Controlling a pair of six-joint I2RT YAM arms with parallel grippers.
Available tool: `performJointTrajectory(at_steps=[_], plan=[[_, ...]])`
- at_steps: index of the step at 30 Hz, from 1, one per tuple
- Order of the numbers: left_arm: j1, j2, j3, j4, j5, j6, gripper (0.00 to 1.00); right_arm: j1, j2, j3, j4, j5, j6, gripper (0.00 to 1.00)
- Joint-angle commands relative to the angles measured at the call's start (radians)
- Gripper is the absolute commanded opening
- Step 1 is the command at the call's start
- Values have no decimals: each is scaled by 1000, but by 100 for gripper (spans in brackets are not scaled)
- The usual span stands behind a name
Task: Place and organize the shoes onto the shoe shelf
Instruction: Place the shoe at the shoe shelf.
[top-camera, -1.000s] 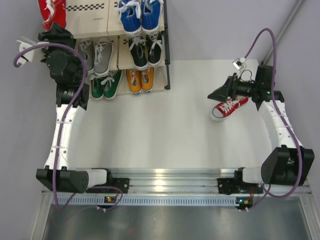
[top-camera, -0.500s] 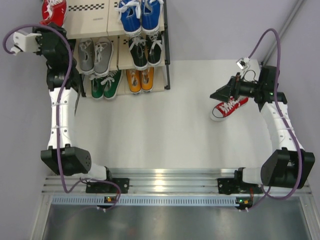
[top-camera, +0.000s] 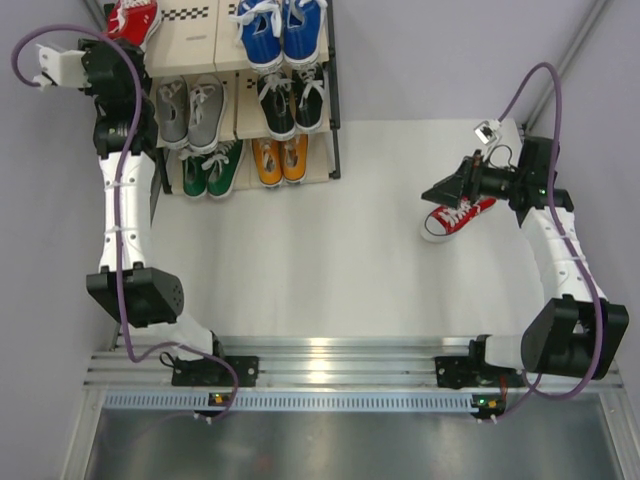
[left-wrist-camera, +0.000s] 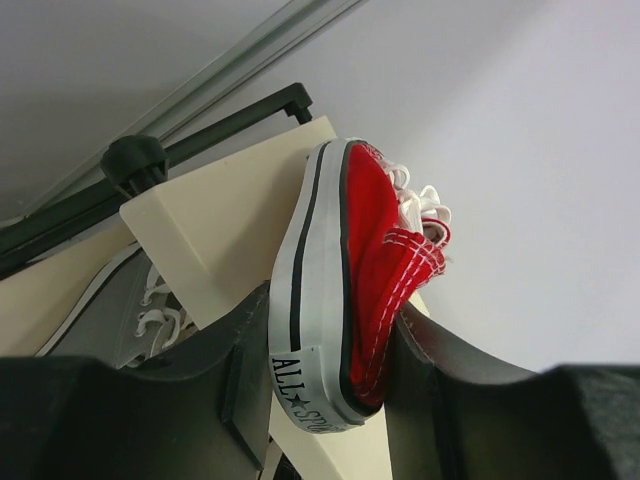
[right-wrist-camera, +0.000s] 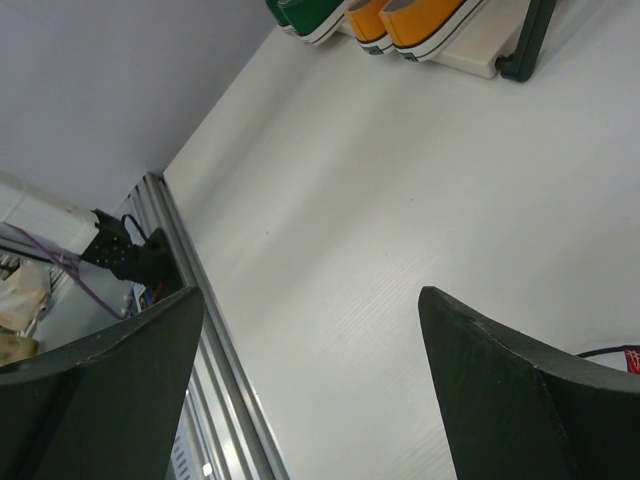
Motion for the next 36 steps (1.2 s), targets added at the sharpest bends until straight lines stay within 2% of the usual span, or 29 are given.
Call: performJointTrajectory(at_steps=[1,5,6,8,16,18,19,23,26,36], plan=[[4,-11,77,99,12,-54,0,-19,-34,2,56,-24,-3,88],[4,26,119,76,26,-63,0,-22,-32,2,62,-25,0,88],[4,32,128,68,29,-69,5,-22,-32,2,64,-25,2,89],[4,38,135,60,41,-74,8,-24,-34,-1,67,-25,5,88],[4,25,129,-15,76,-128,47,-28,-40,-13,90,-22,26,89],[1,12,108,-29,92,-140,53,-28,-39,-12,91,-24,28,88],[3,5,102,-32,93,-146,62,-28,-39,-10,94,-24,28,88],[3,-26,80,-47,127,-168,76,-28,-42,-13,96,-24,32,89],[3,-40,73,-75,141,-197,82,-28,-45,-18,99,-24,32,89],[3,-84,27,-125,230,-254,92,-30,-58,-31,130,-25,58,89]])
